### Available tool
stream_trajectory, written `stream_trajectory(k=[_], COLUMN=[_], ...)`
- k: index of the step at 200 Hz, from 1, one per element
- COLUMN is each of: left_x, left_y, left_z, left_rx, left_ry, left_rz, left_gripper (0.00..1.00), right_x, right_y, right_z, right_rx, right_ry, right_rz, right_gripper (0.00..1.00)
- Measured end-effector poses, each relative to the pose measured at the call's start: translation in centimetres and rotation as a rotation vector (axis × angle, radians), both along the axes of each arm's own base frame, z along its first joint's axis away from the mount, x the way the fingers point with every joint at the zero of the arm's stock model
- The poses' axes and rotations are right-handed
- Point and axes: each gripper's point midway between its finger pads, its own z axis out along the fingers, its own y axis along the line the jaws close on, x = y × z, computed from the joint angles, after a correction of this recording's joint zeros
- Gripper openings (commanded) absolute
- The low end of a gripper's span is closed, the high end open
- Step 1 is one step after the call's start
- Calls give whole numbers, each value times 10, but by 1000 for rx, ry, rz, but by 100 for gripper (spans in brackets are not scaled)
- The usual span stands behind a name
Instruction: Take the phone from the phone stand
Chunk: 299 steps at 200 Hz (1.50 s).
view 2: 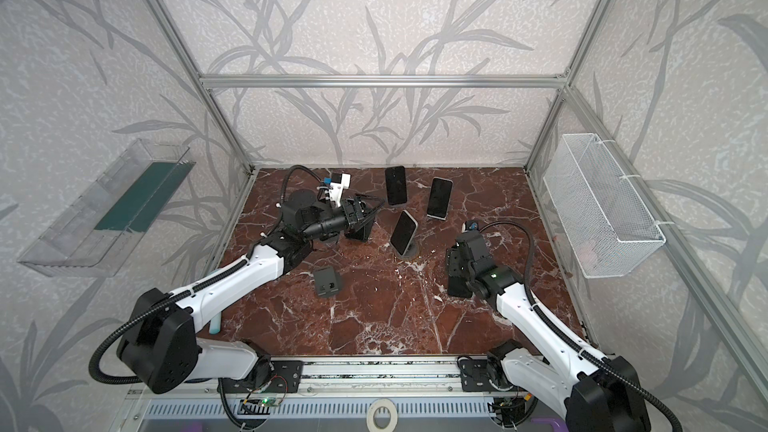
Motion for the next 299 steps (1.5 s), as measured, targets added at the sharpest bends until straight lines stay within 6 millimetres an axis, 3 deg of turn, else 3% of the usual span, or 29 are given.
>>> stream_trajectory(k=[48, 113, 150, 215, 259, 299], left_x=[-1, -2, 0, 0, 1, 3], left_y=[-1, -1, -2, 2, 9, 13], left_z=[-4, -11, -12, -20, -14, -14], left_rx=[20, 45, 61, 122, 157, 184], left_ry=[-5, 8, 4, -15, -75, -100], left_rz=[-3, -6, -10, 4, 37, 59], left_gripper=[99, 99, 99, 99, 99, 99], right_x=[20, 49, 47, 50, 43, 42], right_y=[-5, 4, 10, 20, 26, 32], right_z=[-8, -21, -40, -53, -71, -72], right_rx=[14, 48, 62, 77, 101, 125], right_ry=[45, 96, 161, 230, 306, 323], right_rz=[-12, 22, 54, 92, 116, 133], right_gripper=[68, 65, 65, 65, 66, 67])
